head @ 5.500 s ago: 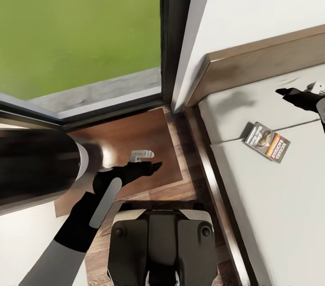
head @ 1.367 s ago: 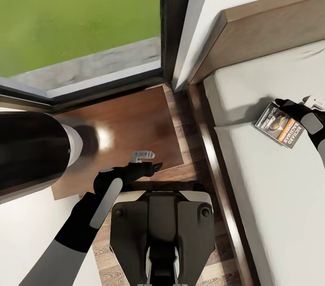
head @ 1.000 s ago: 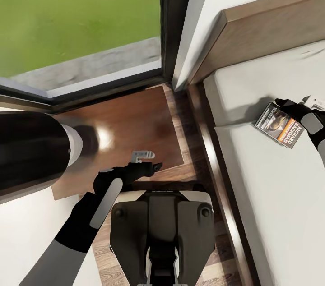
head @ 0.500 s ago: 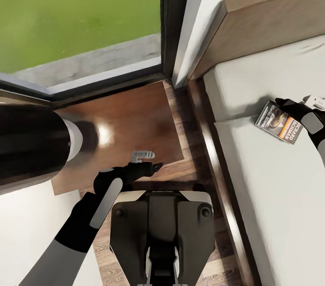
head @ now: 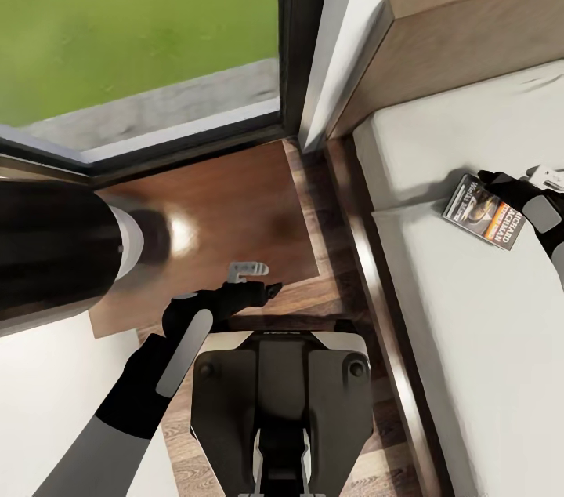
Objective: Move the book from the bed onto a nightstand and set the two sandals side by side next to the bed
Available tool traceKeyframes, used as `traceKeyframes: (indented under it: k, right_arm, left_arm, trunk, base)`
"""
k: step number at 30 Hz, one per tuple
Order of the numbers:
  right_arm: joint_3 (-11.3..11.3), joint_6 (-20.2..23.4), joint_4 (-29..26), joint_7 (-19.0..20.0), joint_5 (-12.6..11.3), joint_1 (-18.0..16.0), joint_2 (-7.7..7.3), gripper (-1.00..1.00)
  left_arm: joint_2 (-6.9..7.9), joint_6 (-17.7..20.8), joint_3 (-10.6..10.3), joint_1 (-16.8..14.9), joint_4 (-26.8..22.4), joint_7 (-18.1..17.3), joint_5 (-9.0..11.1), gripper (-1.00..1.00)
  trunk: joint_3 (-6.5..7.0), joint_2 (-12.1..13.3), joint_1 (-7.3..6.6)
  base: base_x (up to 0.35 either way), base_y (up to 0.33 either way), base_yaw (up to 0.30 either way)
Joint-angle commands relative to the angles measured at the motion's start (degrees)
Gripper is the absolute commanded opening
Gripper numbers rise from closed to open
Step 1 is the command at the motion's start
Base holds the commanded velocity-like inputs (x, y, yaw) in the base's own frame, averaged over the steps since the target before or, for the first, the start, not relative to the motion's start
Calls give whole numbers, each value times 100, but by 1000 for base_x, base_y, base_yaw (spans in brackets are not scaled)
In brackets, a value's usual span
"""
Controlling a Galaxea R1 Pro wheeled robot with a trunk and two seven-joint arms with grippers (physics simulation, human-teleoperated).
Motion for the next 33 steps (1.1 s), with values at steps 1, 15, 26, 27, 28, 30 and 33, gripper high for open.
traceKeyframes:
  k: [1, 15, 26, 27, 28, 30, 33]
  right_arm:
    - [42, 51, 456, 9, 1, 2, -1, 100]
    - [42, 51, 454, 1, 3, 2, -7, 100]
    - [42, 51, 446, 0, 8, 2, -7, 100]
    - [42, 51, 446, 0, 9, 2, -7, 100]
    - [42, 51, 446, 0, 9, 2, -7, 100]
    - [42, 51, 446, 0, 10, 2, -7, 100]
    - [42, 51, 445, 0, 9, 2, -7, 100]
  left_arm:
    - [-2, 22, -3, -5, -5, 47, 57, 100]
    - [-5, 24, -3, -3, -5, 47, 57, 100]
    - [-4, 22, -3, -2, -5, 47, 57, 100]
    - [-3, 23, -3, -2, -5, 47, 57, 100]
    - [-4, 22, -3, -2, -5, 47, 57, 100]
    - [-4, 22, -3, -1, -5, 47, 57, 100]
    - [-3, 22, -3, -4, -5, 47, 57, 100]
  trunk:
    - [-6, -7, 6]
    - [-6, -7, 6]
    - [-6, -7, 6]
    - [-6, -7, 6]
    - [-6, -7, 6]
    - [-6, -7, 6]
    - [-6, -7, 6]
  base:
    - [0, 0, 0]
    - [-111, 0, 0]
    - [-36, 0, 0]
    - [-102, 0, 0]
    - [-113, 0, 0]
    - [-133, 0, 0]
    - [-145, 0, 0]
